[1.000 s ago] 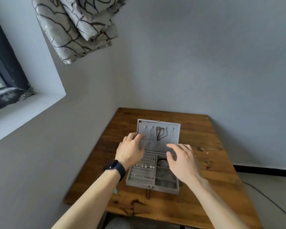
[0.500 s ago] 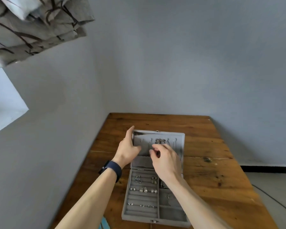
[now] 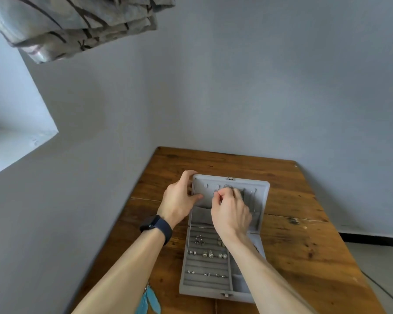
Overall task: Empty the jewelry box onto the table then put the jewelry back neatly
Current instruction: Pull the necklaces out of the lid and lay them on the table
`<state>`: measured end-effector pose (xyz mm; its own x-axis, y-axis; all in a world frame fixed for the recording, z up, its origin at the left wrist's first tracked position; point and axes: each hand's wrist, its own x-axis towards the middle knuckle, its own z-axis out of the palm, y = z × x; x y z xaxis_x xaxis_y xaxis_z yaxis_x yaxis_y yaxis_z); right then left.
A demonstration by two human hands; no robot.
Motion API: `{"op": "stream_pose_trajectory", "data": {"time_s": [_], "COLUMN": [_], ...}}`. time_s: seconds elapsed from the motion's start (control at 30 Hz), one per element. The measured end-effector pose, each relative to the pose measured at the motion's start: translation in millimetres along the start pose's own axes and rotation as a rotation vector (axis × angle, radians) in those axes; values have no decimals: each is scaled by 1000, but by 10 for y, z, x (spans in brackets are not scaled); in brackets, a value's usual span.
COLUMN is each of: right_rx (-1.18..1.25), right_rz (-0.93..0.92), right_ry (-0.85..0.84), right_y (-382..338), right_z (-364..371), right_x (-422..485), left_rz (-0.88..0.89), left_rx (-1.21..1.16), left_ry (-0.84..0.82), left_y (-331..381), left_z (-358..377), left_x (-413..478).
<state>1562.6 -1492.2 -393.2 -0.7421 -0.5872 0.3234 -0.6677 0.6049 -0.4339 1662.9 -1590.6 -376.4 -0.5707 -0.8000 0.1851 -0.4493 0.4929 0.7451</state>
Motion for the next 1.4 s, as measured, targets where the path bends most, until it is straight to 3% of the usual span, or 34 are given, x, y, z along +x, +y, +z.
{"op": "stream_pose_trajectory", "data": {"time_s": [0.37,0.73,1.07,1.23,1.4], "right_rx": [-154,-167,-134,-259,-204], "right_rz": [-174,-307,-338,-359,-278], "right_ry": [119,267,301,228,97], "right_y": [61,110,184,295,157], "right_z": [-142,-149,-92,-71,-151], "right_x": [-3,83,151,106,-49], "left_rz": [90,68,79,61,68], "left_rx": [161,179,188,181,179], "left_ry": [0,-3,-14,-22,-7], "left_y": [53,54,40,-19,-21], "left_z": [9,12,-3,-21,7], "left_x": [28,-22,-20,-1,-12]}}
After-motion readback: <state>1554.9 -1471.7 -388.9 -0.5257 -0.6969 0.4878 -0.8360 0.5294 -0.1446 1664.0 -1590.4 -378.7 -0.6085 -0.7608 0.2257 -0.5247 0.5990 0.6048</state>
